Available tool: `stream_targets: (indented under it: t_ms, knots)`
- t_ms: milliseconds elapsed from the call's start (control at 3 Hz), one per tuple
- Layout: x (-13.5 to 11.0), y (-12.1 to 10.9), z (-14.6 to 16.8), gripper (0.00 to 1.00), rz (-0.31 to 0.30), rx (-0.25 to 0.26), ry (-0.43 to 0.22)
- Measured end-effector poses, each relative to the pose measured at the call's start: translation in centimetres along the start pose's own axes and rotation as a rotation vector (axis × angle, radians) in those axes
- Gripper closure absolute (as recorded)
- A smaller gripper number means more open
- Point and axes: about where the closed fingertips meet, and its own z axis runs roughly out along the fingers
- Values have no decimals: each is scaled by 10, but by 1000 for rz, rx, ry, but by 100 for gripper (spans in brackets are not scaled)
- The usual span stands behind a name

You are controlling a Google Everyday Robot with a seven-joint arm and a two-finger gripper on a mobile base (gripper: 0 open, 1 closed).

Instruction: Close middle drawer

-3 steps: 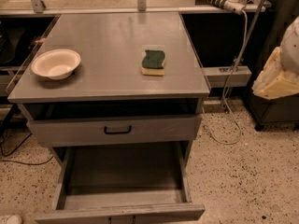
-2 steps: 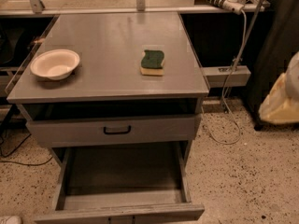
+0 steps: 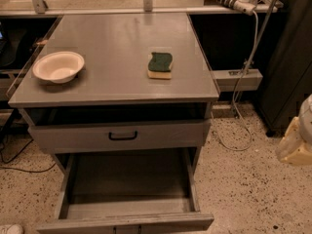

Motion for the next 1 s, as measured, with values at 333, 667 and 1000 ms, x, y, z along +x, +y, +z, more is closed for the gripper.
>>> stream_targets:
  t_ms: [333, 667, 1000]
  knots:
    - [2, 18, 27, 100, 41, -50, -22]
    - [-5, 57, 82, 100, 100, -130, -50]
    - [-9, 96, 145, 100, 147, -248, -59]
